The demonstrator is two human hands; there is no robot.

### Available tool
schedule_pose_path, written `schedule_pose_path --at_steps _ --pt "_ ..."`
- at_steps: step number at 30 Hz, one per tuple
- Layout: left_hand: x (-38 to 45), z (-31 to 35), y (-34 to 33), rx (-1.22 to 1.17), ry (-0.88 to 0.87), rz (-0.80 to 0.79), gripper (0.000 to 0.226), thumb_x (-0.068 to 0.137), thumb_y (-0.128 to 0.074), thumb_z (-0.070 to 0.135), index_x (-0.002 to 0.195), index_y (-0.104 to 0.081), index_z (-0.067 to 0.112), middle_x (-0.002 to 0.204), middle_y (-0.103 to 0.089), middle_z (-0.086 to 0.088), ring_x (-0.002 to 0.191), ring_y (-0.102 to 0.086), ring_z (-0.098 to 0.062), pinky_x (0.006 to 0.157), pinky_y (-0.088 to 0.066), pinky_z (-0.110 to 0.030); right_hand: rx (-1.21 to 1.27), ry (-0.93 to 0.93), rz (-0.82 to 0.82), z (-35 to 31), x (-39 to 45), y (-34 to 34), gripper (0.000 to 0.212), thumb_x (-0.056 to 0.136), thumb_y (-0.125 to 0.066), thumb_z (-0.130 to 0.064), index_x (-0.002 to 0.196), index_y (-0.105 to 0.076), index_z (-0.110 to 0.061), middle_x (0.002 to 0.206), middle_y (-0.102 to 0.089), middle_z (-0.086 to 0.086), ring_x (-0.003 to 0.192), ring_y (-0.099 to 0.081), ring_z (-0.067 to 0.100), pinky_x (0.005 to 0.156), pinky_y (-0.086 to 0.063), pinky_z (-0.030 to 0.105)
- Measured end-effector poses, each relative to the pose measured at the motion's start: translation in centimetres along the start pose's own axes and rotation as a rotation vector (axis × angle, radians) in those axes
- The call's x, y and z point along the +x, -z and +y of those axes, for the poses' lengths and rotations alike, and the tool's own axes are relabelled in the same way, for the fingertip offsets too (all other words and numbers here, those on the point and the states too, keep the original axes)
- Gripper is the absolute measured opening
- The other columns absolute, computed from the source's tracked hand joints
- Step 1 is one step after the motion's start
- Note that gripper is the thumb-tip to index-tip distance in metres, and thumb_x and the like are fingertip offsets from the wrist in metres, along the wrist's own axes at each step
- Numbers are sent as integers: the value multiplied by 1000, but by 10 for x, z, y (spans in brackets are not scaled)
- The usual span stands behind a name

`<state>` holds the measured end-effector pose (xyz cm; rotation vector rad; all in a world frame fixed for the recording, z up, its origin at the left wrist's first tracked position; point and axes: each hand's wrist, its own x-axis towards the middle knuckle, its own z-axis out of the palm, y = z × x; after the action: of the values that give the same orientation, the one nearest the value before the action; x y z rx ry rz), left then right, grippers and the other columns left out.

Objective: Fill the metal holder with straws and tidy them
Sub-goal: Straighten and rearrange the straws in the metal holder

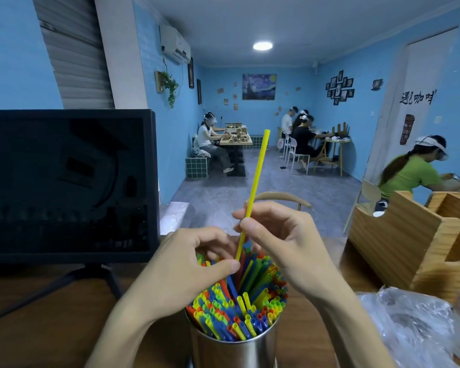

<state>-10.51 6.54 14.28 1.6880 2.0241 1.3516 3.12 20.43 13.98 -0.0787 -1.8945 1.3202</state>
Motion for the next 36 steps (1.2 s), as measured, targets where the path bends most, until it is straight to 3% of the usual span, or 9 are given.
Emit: schedule_pose_path --at_steps 4,7,10,16,20,24,28,31,36 --pt "3 -5 -6 -101 -23 193 25 91 -73 27 110 -57 34 98 -72 10 87 -68 -12 84 -55 -32 -282 -70 -101 11 2 4 6 91 -77 -21 95 -74 -23 83 -72 -2 75 -69 13 73 -57 36" --pt "3 3 -11 -301 -146 299 45 94 -69 24 126 -44 44 115 -69 11 100 -69 -16 88 -53 -25 -386 -100 -163 13 1 5 26 86 -80 -16 105 -67 -27 85 -71 -4 80 -70 14 82 -58 44" --pt "3 8 -19 -299 -223 361 64 93 -68 9 138 -42 47 109 -73 9 101 -71 -15 87 -53 -20 -354 -130 -220 10 1 5 48 84 -83 -14 121 -61 -35 84 -73 -1 81 -71 16 85 -58 40" --pt "9 -1 -26 -202 -170 354 58 92 -71 8 129 -59 51 103 -66 14 74 -65 -11 71 -52 -18 -514 -81 -275 16 1 -2 9 88 -79 -30 91 -74 -23 81 -75 -6 76 -69 11 77 -55 40" --pt "10 -8 -24 -83 -188 306 43 90 -75 13 116 -68 46 102 -67 15 77 -61 -13 70 -55 -31 -483 -69 -228 12 -1 -5 12 91 -76 -30 102 -77 -26 86 -77 -9 81 -71 5 76 -55 34" --pt "8 -7 -22 -87 -170 244 64 90 -73 10 135 -55 51 105 -62 13 78 -56 -14 72 -52 -21 -517 -57 -222 13 -2 -10 16 94 -68 -25 107 -75 -31 88 -76 -9 78 -70 15 76 -55 37" --pt "5 -10 -20 10 -203 263 40 86 -75 10 116 -70 36 107 -64 14 94 -60 -11 79 -49 -18 -488 -64 -188 15 -5 -13 31 90 -72 -18 110 -70 -42 99 -77 -7 89 -71 13 84 -55 34" --pt "-1 -12 -19 40 -199 296 8 89 -74 29 96 -77 32 105 -67 16 103 -62 -8 87 -51 -25 -365 -128 -82 15 -10 -12 39 90 -75 -20 127 -67 -28 98 -78 -6 95 -71 5 87 -55 26" --pt "-8 -24 -18 21 -112 201 13 89 -65 39 89 -79 41 105 -71 23 110 -62 -7 98 -49 -36 -218 -192 -28 16 -15 -14 48 86 -81 -14 130 -63 -20 97 -79 -6 95 -73 5 88 -55 20"
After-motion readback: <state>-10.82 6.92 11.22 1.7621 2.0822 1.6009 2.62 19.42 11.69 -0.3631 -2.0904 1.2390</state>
